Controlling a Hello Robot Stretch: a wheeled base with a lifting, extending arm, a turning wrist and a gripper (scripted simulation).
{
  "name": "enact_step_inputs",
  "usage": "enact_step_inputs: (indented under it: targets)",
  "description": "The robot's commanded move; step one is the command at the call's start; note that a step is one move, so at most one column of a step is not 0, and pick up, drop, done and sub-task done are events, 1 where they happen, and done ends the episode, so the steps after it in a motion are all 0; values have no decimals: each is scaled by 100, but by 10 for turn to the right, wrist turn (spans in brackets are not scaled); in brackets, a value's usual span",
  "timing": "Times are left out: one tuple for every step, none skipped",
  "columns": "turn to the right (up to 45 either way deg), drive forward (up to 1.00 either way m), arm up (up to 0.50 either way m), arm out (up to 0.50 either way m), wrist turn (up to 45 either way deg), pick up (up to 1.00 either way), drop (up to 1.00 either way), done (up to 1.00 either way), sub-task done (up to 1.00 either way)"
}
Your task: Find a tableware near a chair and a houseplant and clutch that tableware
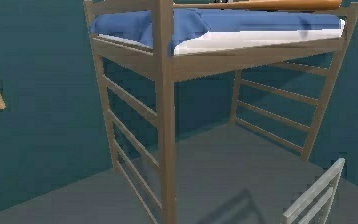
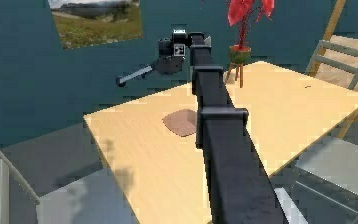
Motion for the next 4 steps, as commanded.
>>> enact_step_inputs:
  targets:
    - [0, 0, 0, 0, 450, 0, 0, 0, 0]
    - [0, 0, 0, 0, 60, 0, 0, 0, 0]
    - [0, 0, -30, 0, 0, 0, 0, 0, 0]
    - [0, 0, 0, 0, 0, 100, 0, 0, 0]
